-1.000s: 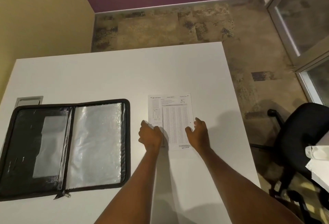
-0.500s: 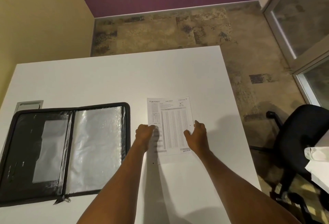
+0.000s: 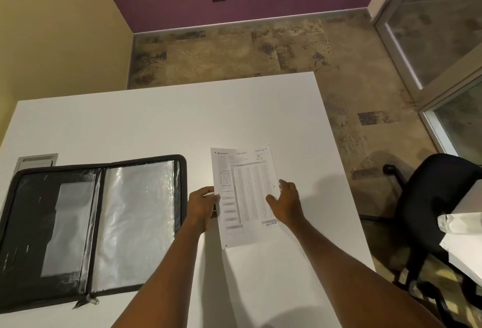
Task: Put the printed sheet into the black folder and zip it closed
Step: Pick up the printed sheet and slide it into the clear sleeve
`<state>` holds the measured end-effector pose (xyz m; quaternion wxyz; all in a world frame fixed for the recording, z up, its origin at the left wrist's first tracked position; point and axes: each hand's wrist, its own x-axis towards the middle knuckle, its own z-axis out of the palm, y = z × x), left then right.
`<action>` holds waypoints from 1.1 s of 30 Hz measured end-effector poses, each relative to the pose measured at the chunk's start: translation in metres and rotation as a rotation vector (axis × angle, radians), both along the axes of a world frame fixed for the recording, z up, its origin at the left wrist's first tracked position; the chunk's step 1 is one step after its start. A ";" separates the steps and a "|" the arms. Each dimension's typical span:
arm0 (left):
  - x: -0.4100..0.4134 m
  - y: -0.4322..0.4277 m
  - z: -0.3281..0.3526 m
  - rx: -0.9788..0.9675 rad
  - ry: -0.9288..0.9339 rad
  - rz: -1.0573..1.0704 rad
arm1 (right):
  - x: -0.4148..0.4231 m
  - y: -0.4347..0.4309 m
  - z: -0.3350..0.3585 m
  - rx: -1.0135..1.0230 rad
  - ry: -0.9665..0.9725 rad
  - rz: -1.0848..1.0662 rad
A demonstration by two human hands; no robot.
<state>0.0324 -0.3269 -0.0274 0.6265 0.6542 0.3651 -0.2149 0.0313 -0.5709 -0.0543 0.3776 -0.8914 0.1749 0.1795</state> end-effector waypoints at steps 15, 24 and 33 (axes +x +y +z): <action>-0.027 0.050 0.049 -0.381 -0.110 -0.113 | 0.020 -0.022 0.077 1.088 0.289 -0.174; -0.018 0.039 0.076 -0.351 -0.162 -0.235 | 0.002 -0.005 0.097 0.908 0.134 -0.034; -0.017 0.003 0.092 -0.172 -0.444 -0.042 | -0.012 0.013 0.127 0.831 -0.100 -0.212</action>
